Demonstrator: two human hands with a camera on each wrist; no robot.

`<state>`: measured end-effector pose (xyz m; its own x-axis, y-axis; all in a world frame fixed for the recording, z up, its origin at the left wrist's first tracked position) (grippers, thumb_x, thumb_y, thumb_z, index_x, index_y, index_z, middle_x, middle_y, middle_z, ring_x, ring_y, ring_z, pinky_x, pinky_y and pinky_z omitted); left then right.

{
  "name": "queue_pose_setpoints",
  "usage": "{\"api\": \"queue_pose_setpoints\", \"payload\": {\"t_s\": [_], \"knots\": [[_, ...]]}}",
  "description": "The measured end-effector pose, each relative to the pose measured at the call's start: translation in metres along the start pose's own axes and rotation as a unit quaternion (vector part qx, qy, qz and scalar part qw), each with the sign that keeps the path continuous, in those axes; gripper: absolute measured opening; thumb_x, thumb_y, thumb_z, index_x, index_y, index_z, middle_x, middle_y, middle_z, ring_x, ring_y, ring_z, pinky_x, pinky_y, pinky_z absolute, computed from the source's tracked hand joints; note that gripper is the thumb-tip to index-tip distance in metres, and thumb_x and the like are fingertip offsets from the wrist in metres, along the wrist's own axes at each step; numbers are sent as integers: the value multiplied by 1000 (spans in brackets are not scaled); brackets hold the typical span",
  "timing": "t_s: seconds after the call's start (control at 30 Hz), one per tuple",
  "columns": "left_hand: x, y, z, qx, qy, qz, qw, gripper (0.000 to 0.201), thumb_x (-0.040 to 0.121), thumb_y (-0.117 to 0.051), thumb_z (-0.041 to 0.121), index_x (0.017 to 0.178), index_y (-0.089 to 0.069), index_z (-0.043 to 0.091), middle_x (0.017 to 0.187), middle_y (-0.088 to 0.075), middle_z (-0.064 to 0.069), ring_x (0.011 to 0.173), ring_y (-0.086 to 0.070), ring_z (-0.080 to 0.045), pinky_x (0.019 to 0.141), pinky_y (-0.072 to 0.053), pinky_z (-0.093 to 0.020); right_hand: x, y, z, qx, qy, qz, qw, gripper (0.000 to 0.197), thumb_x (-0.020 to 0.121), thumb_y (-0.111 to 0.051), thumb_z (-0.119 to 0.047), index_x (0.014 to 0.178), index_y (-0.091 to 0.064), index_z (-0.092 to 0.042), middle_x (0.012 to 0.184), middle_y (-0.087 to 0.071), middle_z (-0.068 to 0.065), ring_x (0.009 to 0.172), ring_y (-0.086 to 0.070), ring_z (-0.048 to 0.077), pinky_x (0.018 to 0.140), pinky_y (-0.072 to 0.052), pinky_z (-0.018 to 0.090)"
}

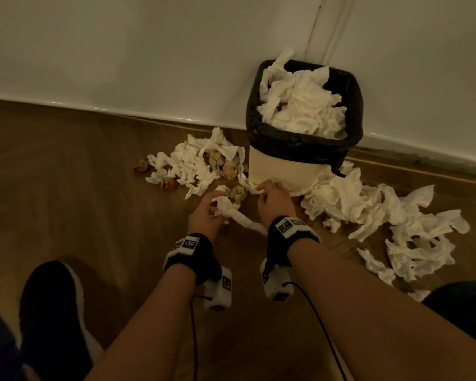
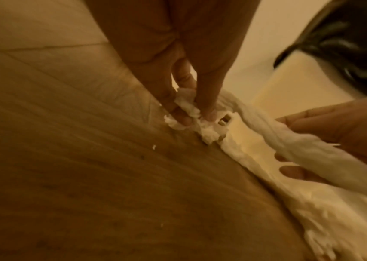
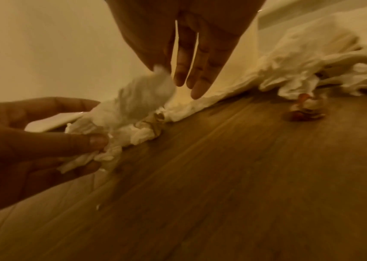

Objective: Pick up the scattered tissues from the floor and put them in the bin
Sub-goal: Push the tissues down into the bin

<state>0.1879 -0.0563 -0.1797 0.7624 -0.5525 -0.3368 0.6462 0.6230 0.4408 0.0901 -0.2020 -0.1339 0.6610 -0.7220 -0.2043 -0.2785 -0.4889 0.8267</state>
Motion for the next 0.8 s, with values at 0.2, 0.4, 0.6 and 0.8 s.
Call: {"api": "queue_pose_setpoints", "payload": {"t_s": [0.2,0.4,0.6,0.8], "knots": [[5,27,-14,81,20,49,995,33,92,-48,7,118,-65,18,117,-64,-11,107,-59,-27,86,-46,-29,8,-42,-31,-104,75,-138,982,47,93,-43,-4,135,-45,-24,141,-32,8,127,-33,33,106,-36,43],[5,25,-28,122,43,35,991,39,93,-43,4,129,-55,13,139,-33,-14,117,-46,-28,102,-36,-28,7,-65,-30,-167,100,-174,965,61,91,-53,-8,146,-30,-22,152,-19,4,135,-24,33,112,-29,41],[1,19,-36,57,71,25,996,43,90,-54,32,130,-54,17,140,-27,-5,114,-44,-19,92,-36,-22,15,-59,-34,-186,90,-119,971,35,91,-53,-8,125,-52,-14,139,-32,10,122,-39,34,102,-40,40],[4,30,-40,145,56,62,986,31,94,-52,31,119,-64,19,139,-36,-7,110,-46,-12,95,-31,-19,15,-62,-23,-151,55,-116,980,20,88,-55,-5,106,-62,-11,138,-33,10,121,-41,35,100,-41,39]]}}
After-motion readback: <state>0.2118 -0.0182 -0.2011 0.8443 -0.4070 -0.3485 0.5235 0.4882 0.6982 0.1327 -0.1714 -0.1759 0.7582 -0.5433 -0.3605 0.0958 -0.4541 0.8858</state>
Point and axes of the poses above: each hand's wrist, its own x-axis towards the middle knuckle, its own y-axis out of the back of the hand, z = x × y, the point moved 8 cm from there along x, towards the middle knuckle
